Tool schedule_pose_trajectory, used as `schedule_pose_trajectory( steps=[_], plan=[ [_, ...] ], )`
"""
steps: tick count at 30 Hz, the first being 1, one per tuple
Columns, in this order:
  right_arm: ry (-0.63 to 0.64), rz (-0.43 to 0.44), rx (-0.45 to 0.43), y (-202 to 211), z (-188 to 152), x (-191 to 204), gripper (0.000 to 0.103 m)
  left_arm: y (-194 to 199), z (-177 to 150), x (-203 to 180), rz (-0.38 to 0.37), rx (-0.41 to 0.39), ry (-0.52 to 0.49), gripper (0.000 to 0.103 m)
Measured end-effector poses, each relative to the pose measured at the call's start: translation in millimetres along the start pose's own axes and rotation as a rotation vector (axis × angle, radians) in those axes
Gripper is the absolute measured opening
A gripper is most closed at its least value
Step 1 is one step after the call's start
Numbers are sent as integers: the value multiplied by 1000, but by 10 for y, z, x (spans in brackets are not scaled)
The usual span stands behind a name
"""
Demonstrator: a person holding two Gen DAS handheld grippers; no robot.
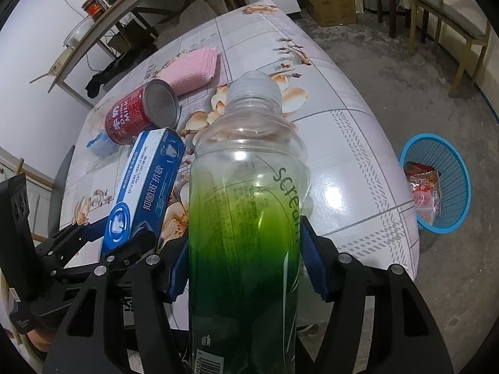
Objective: Collect trash
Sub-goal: 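Grasp the blue toothpaste box with the left tool while the right tool holds the bottle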
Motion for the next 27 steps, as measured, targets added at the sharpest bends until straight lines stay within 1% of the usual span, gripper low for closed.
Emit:
schedule_pose_trajectory(
  steps=[2,4,8,13,27],
  plan=[
    [2,-3,1,-9,2,5,61,-18,21,-37,1,0,-6,65],
    [4,-5,1,-12,7,9,61,-52,49,-56,6,-1,-8,60],
    [-4,4,5,-18,7,20,61,-80,83,-57,9,-5,-10,55],
    [-17,12,6,-19,12,9,61,-87,98,-54,24,-13,-16,44],
    [-51,33,3,6,16,-28,61,-75,98,-51,25,-29,-19,44]
  ],
)
Point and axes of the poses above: each gripper's, at about its wrist camera, not at the fingertips, and y roughly against the way its jaws point, x to its left, z to its top, the point moved 9 cm from there along -y, roughly the way its jaws point, and after that the axes turned 1 degree about x, right-handed, at the moved point
